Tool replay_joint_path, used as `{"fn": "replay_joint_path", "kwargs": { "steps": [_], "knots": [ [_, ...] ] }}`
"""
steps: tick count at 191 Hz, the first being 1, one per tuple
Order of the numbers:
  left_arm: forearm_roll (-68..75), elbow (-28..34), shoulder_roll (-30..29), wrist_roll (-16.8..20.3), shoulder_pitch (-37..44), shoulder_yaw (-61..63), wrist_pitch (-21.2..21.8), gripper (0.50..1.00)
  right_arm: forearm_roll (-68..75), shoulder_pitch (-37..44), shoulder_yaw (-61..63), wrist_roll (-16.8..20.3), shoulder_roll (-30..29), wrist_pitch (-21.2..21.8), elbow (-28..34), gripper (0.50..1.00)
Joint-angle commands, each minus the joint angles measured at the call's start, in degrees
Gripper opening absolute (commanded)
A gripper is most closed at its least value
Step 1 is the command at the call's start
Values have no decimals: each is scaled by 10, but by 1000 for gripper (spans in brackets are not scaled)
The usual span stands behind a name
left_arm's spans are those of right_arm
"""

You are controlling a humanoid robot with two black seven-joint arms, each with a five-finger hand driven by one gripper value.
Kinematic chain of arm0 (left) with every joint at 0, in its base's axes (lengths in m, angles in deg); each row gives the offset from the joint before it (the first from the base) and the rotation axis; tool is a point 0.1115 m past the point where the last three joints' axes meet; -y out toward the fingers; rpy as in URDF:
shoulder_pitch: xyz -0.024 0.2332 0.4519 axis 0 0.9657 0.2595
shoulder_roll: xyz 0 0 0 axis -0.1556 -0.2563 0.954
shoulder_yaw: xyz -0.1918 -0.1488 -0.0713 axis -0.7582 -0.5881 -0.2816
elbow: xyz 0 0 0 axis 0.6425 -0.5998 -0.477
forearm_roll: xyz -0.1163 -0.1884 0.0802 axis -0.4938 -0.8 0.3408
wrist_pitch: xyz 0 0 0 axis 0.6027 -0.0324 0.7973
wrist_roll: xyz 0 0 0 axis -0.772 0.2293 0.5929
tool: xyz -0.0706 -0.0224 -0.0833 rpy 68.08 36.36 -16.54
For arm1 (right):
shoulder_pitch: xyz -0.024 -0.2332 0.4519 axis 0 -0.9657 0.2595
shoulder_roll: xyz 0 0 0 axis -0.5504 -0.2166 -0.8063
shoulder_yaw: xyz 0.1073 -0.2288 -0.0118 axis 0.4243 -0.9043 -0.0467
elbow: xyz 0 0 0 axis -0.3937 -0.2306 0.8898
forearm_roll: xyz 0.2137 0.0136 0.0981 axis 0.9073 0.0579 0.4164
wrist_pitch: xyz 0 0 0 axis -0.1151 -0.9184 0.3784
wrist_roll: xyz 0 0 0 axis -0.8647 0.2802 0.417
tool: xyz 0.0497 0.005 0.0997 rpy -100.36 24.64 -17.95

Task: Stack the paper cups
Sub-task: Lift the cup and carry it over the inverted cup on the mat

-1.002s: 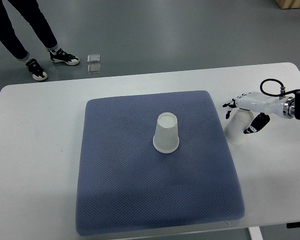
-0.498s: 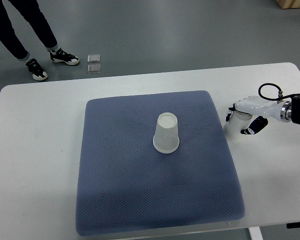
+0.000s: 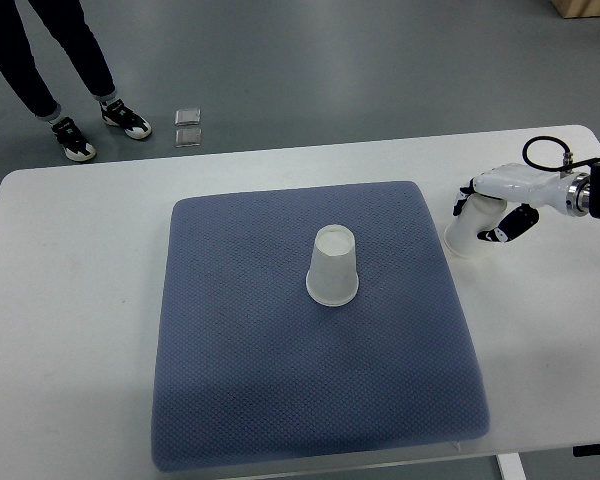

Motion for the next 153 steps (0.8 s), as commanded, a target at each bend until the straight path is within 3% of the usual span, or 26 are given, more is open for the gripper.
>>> {"fn": "replay_joint_path", "kwargs": {
  "steps": [1,49,107,153],
  "knots": [
    [0,0,0,0,0,0,0,1000,1,31,1,0,7,20,10,662],
    [0,0,0,0,0,0,0,1000,11,139,4,-3,8,96,73,662],
    [0,0,0,0,0,0,0,1000,71,216,4,-40,-4,193,149,662],
    [0,0,0,0,0,0,0,1000,100,212,3,-34,-51,194,155,662]
  ]
}}
